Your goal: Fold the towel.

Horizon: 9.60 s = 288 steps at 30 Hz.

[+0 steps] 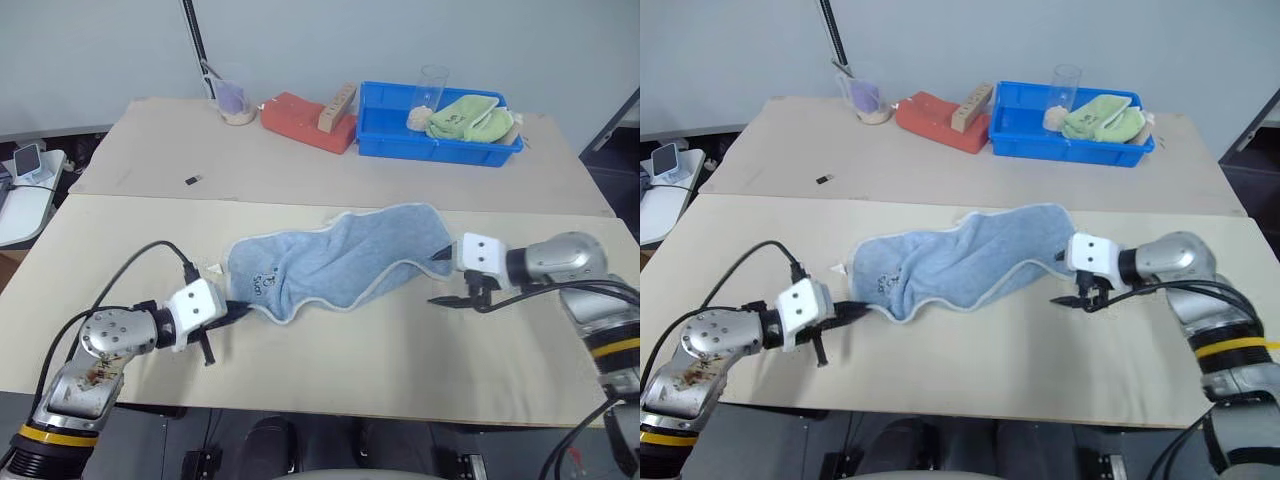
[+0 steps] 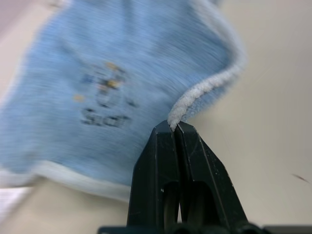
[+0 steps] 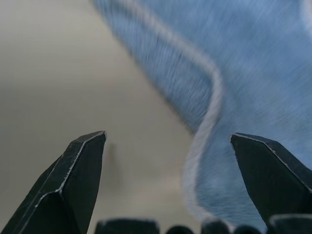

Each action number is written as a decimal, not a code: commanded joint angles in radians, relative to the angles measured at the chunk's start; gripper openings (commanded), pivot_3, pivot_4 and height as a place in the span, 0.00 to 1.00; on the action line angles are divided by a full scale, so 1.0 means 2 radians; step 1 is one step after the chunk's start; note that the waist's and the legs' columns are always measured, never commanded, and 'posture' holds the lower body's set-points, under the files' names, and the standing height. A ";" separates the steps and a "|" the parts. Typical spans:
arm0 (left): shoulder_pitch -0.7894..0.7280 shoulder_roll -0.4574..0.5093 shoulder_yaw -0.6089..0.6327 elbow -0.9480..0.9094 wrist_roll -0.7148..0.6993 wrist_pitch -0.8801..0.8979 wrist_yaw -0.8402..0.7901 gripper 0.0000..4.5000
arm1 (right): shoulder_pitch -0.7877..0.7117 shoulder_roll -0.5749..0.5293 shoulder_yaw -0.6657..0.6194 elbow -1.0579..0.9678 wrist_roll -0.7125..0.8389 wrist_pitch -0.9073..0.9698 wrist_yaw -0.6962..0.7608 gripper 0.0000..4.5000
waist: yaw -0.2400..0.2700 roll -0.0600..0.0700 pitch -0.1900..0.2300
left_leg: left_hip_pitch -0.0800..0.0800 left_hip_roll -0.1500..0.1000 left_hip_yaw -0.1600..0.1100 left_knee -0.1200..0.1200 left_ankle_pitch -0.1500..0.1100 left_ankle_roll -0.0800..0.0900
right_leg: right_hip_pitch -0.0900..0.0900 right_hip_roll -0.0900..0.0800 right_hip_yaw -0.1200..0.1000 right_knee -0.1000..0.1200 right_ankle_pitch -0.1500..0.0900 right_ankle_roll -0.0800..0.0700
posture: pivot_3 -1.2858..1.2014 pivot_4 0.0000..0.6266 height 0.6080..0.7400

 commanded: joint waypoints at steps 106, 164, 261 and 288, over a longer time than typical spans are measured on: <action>-0.270 0.001 0.000 0.215 -0.070 0.006 -0.158 1.00 | 0.191 0.014 -0.334 -0.292 0.212 0.431 -0.197 0.99 | -0.001 -0.002 0.000 | -0.009 0.002 0.007 0.005 0.004 -0.001 | -0.009 -0.001 -0.002 0.007 0.003 -0.001 | 0.52 0.24 0.82; -0.189 -0.024 -0.019 -0.075 -0.194 0.115 -0.120 1.00 | 0.073 0.138 -0.152 -0.348 0.275 0.551 -0.347 0.02 | -0.005 -0.002 -0.001 | -0.009 0.000 0.000 0.005 0.004 -0.001 | -0.008 0.003 0.004 0.006 0.002 0.001 | 0.52 0.24 0.82; -0.334 -0.321 -0.175 0.129 -0.044 0.103 0.061 0.99 | 0.220 -0.067 -0.342 -0.476 0.279 0.431 -0.183 1.00 | -0.002 -0.002 -0.001 | -0.008 -0.007 -0.009 0.004 0.002 0.003 | 0.000 0.000 0.002 -0.001 0.001 0.005 | 0.52 0.24 0.82; -0.276 -0.367 -0.192 0.376 0.080 -0.031 0.173 0.00 | 0.226 0.215 -0.142 -0.303 0.057 0.218 -0.423 0.01 | 0.004 -0.001 -0.002 | -0.008 -0.007 -0.009 0.005 0.002 0.004 | 0.001 -0.001 0.003 0.000 0.000 0.005 | 0.52 0.24 0.82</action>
